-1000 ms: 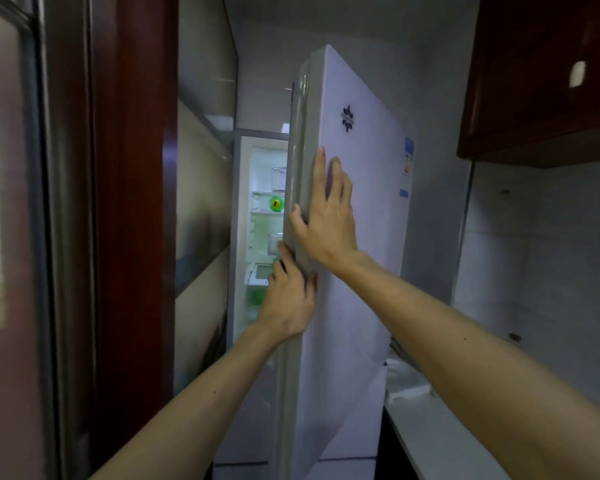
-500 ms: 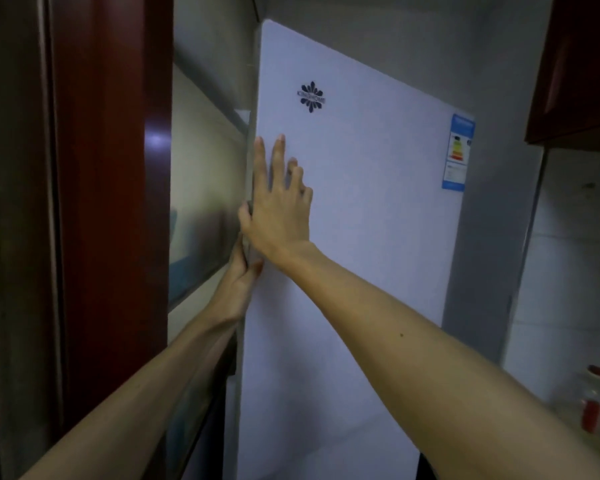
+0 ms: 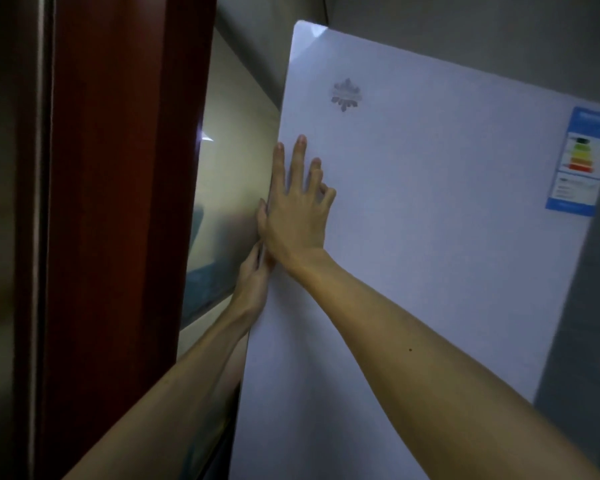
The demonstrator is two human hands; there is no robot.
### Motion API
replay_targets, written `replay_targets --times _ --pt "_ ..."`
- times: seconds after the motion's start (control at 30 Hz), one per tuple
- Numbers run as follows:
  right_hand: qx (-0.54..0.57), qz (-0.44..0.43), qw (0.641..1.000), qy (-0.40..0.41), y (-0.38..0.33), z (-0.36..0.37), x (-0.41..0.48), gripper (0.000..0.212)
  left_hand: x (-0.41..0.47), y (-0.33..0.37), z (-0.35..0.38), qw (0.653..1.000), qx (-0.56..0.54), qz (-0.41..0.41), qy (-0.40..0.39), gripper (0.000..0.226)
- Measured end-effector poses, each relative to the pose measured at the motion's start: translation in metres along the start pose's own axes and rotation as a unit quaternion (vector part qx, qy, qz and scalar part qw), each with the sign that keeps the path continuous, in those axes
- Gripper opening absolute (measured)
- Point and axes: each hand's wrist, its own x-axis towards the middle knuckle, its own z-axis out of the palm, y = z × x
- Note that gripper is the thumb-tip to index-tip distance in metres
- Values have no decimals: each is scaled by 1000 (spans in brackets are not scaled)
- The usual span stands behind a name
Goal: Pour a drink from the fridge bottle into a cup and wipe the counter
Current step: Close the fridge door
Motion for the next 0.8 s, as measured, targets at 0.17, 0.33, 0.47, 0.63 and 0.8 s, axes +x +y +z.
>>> replay_targets --times 0.17,0.33,0.47,0.63,0.8 --pt "-11 -1 1000 11 6 34 13 80 23 -14 0 1000 11 -7 13 35" --pt "-26 -29 999 8 17 57 22 79 41 -28 0 1000 17 -10 -12 28" --pt "-26 -35 999 1 24 79 29 77 55 -38 3 1000 20 -18 -9 36" --pt "-26 -28 999 -18 27 105 32 76 70 -52 1 998 41 -37 -32 46" --pt "-39 -26 999 -20 31 126 36 74 85 -65 1 997 38 -57 -45 49"
